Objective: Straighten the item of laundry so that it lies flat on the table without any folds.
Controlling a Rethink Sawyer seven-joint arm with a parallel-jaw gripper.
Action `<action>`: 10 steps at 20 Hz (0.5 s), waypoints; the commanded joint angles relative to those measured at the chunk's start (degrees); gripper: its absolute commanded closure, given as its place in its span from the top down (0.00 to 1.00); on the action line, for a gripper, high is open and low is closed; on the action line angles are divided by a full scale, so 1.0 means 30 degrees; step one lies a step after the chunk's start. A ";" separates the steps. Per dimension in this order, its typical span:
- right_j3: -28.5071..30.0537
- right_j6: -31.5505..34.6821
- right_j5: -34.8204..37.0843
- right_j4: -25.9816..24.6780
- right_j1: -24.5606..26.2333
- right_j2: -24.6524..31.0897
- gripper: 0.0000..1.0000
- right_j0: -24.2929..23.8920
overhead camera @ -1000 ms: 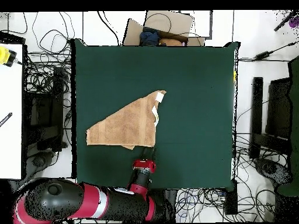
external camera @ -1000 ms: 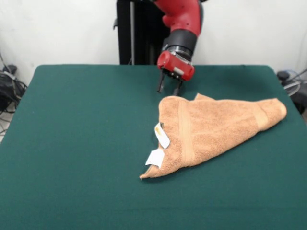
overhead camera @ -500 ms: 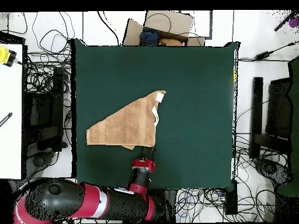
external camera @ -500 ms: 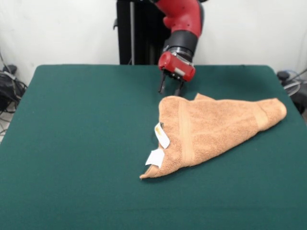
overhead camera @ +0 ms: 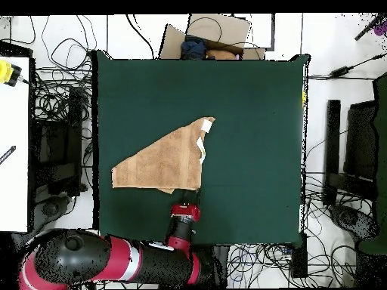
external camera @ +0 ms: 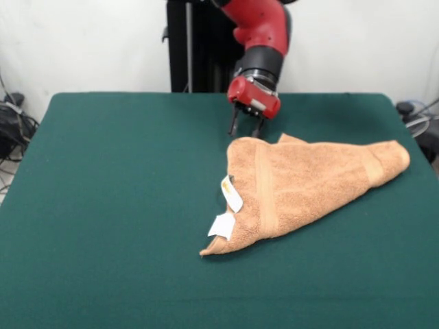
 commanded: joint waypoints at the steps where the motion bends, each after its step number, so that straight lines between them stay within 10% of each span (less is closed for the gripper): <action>1: -0.3198 0.4487 -0.1811 0.1376 0.1280 0.3197 1.00 -0.0391; 2: -0.3199 0.4349 -0.2168 0.1650 0.1368 0.3162 1.00 -0.0273; 3: -0.3268 0.4236 -0.2366 0.1560 0.1406 0.3124 0.00 -0.0287; 10: -0.3234 0.3941 -0.3400 0.2310 0.1696 0.3206 0.00 -0.0120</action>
